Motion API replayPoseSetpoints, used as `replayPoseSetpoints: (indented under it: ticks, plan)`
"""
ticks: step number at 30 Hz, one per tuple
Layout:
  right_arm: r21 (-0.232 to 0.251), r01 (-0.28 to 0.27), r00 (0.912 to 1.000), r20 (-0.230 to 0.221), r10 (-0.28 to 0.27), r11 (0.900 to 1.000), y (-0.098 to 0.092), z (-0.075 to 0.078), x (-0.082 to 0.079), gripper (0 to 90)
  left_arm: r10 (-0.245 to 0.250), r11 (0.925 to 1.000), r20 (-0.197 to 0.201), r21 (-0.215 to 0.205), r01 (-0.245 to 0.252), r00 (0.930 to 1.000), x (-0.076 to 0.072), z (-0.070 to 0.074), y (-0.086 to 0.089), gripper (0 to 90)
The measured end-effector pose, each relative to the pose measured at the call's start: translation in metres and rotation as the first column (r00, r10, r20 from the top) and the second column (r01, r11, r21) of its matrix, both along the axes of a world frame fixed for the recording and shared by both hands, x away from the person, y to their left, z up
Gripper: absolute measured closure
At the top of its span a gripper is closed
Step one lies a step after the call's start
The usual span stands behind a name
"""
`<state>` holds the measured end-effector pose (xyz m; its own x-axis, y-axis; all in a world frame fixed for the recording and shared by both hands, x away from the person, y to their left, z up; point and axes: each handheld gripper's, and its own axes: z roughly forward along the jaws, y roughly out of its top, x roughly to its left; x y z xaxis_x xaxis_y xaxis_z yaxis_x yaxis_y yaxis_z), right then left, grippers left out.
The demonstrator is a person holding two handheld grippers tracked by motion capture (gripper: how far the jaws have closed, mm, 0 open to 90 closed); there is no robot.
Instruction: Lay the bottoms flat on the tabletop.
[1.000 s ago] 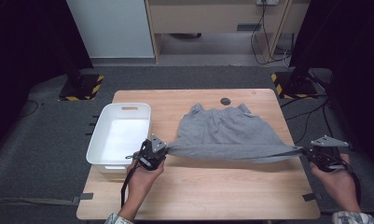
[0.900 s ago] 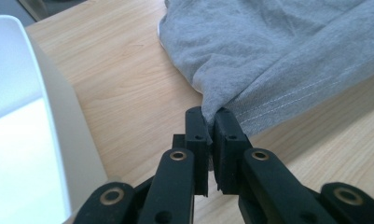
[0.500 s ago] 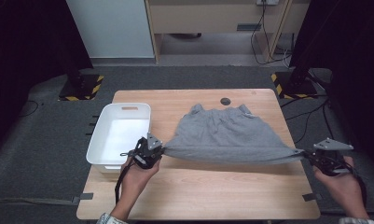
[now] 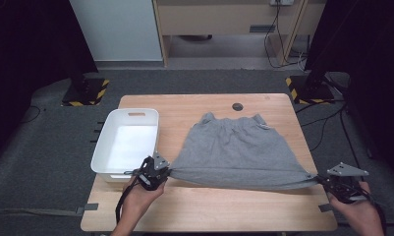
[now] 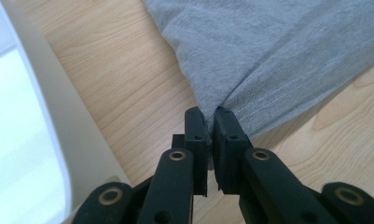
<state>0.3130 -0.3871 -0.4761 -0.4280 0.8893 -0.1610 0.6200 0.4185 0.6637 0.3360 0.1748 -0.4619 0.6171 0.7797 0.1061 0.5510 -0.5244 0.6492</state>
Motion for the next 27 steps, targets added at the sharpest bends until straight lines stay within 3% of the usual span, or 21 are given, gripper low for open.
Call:
replayPoseSetpoints:
  ticks: [5, 12, 18, 21, 22, 23, 24, 27]
  plan:
    - [-0.012, -0.013, 0.9999, 0.006, 0.013, 1.0, 0.0, 0.005, -0.008, 86.8, -0.018, 0.9998, -0.002, 0.006, 0.018, 0.9998, -0.009, 0.004, 0.0, 84.6]
    - [-0.011, -0.006, 1.0, -0.004, 0.006, 1.0, -0.004, 0.007, -0.014, 86.6, -0.056, 0.9984, -0.045, -0.008, 0.056, 0.9974, -0.022, 0.001, -0.003, 84.4]
    - [-0.017, -0.01, 0.9998, -0.014, 0.01, 1.0, -0.007, 0.014, -0.012, 86.0, -0.045, 0.9989, -0.031, -0.012, 0.044, 0.9985, -0.025, 0.005, -0.003, 81.4]
    - [-0.009, -0.021, 0.9994, -0.028, 0.02, 1.0, -0.007, 0.016, -0.013, 76.8, -0.019, 0.9995, -0.012, -0.026, 0.019, 0.9997, -0.025, 0.008, 0.002, 71.8]
    - [-0.009, -0.021, 0.9994, -0.028, 0.02, 1.0, -0.007, 0.016, -0.013, 76.8, -0.019, 0.9995, -0.012, -0.026, 0.019, 0.9997, -0.025, 0.008, 0.002, 69.6]
    - [-0.008, -0.026, 0.9992, -0.03, 0.026, 1.0, -0.007, 0.019, -0.014, 67.8, -0.025, 0.9994, -0.005, -0.024, 0.025, 0.9997, -0.025, 0.01, 0.002, 69.1]
    - [-0.008, -0.033, 0.9987, -0.04, 0.033, 0.999, -0.006, 0.02, -0.015, 64.3, -0.029, 0.9993, 0.0, -0.023, 0.029, 0.9996, -0.025, 0.011, 0.0, 68.1]
    - [-0.029, -0.032, 0.999, -0.033, 0.031, 0.999, -0.003, 0.022, -0.015, 59.1, -0.043, 0.9988, 0.011, -0.022, 0.043, 0.999, -0.023, 0.011, -0.008, 64.8]
